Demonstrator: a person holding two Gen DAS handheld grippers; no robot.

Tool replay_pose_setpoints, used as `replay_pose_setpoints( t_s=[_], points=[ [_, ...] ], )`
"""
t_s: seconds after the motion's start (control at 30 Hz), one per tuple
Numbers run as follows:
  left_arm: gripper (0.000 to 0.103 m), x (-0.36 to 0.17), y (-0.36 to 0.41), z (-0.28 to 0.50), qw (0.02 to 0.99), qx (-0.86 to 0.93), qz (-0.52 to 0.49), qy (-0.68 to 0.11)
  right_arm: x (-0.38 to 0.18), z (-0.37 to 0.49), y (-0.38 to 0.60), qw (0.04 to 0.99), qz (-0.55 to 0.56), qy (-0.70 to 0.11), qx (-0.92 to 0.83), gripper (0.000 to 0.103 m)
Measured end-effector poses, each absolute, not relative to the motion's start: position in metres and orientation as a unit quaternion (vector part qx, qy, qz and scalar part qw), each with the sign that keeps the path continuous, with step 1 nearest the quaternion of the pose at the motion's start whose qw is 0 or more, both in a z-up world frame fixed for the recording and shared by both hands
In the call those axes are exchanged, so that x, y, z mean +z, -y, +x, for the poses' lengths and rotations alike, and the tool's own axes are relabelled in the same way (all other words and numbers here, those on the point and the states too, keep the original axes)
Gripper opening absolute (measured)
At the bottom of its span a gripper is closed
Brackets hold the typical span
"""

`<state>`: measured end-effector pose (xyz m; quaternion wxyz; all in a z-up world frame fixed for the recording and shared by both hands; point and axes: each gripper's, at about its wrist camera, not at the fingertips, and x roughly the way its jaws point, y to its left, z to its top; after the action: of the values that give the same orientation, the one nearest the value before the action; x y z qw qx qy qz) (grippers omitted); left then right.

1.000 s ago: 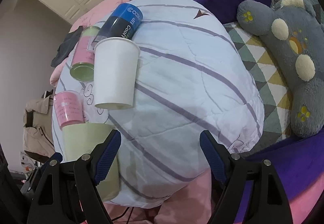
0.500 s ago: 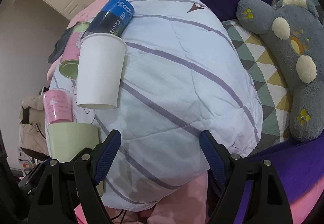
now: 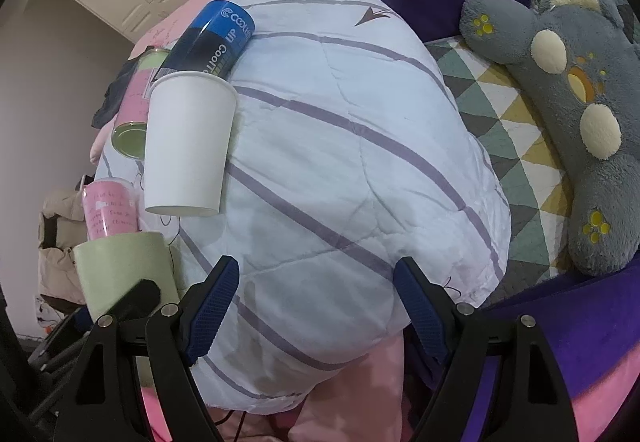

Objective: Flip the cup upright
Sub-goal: 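Rotate the green cup in the left gripper until its opening faces up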

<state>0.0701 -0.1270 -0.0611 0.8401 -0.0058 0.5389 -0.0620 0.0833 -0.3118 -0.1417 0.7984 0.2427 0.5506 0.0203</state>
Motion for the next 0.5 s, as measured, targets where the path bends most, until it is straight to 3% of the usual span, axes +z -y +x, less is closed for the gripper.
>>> replay_pose_setpoints(
  t_s=[0.5],
  points=[
    [0.08,-0.035,0.11,0.076,0.876,-0.045,-0.023,-0.48,-0.137,0.085,0.304,0.801,0.231,-0.552,0.025,0.082]
  ],
)
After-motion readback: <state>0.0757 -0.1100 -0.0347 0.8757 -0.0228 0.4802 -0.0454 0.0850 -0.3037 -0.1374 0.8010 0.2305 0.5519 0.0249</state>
